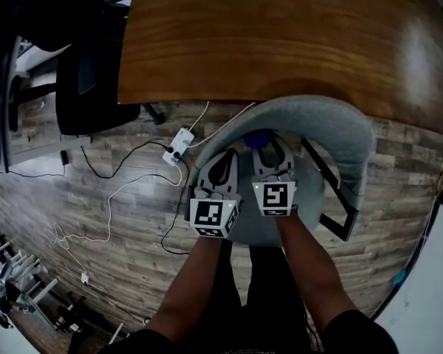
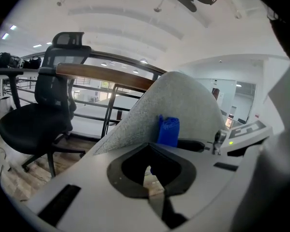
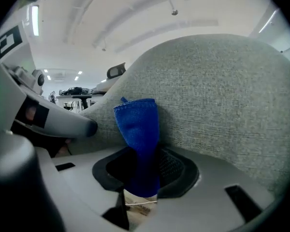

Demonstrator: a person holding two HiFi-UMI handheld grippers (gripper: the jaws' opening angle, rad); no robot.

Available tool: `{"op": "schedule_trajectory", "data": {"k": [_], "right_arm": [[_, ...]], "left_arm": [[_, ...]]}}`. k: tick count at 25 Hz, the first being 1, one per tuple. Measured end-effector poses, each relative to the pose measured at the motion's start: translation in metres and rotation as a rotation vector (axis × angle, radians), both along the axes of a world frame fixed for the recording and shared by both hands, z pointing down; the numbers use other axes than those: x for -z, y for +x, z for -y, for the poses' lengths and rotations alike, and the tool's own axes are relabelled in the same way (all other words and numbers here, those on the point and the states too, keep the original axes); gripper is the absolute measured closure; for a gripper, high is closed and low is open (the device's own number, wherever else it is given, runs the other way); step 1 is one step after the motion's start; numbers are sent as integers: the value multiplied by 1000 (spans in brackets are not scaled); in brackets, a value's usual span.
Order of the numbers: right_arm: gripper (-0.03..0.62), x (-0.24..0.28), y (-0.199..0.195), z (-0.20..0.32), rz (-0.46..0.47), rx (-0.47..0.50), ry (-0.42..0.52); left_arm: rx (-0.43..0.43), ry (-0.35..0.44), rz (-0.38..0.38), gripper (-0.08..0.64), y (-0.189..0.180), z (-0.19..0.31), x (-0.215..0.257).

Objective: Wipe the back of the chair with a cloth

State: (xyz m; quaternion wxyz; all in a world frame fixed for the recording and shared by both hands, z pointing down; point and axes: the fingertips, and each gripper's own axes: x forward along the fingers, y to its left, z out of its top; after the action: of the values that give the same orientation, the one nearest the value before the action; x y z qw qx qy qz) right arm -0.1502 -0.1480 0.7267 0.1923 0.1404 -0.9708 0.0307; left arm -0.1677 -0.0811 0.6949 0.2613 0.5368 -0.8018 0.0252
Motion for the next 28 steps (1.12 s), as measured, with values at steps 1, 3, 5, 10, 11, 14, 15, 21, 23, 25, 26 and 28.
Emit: {"op": "schedule_trajectory", "data": {"k": [1, 3, 5, 10, 11, 14, 15, 21, 23, 25, 26, 28], "right_arm": [[472, -1, 2, 4, -2, -10, -1], [472, -2, 6, 10, -3, -23, -7], [472, -3, 11, 17, -4, -39, -7], [472, -4, 27, 37, -13, -88, 17], [472, -4, 30, 41, -14, -99, 19], [472, -6, 41, 52, -13, -139, 14], [472, -6, 44, 54, -13, -152, 11], [472, -11, 64, 70, -14, -225, -16], [472, -13, 72, 74, -11, -256, -25], [472, -15, 81, 80, -16, -283, -32], [472, -15, 85, 83, -16, -298, -39], [472, -16, 94, 88, -5, -334, -59]], "left_arm": [[-9, -1, 1, 554, 0, 3, -1], [-33, -5, 5, 554, 1, 11, -4], [-61, -6, 8, 554, 4, 19, -7], [-116, 3, 28, 554, 10, 40, -7], [-129, 3, 33, 554, 11, 43, -7], [-189, -3, 44, 554, 20, 54, -10], [-208, -5, 47, 554, 24, 57, -10], [-269, -7, 36, 554, 40, 75, -16], [-281, -12, 27, 554, 46, 81, -19], [-295, -17, 23, 554, 52, 87, -21], [-306, -18, 22, 554, 55, 90, -22], [-331, -20, 22, 554, 62, 96, -22]]}}
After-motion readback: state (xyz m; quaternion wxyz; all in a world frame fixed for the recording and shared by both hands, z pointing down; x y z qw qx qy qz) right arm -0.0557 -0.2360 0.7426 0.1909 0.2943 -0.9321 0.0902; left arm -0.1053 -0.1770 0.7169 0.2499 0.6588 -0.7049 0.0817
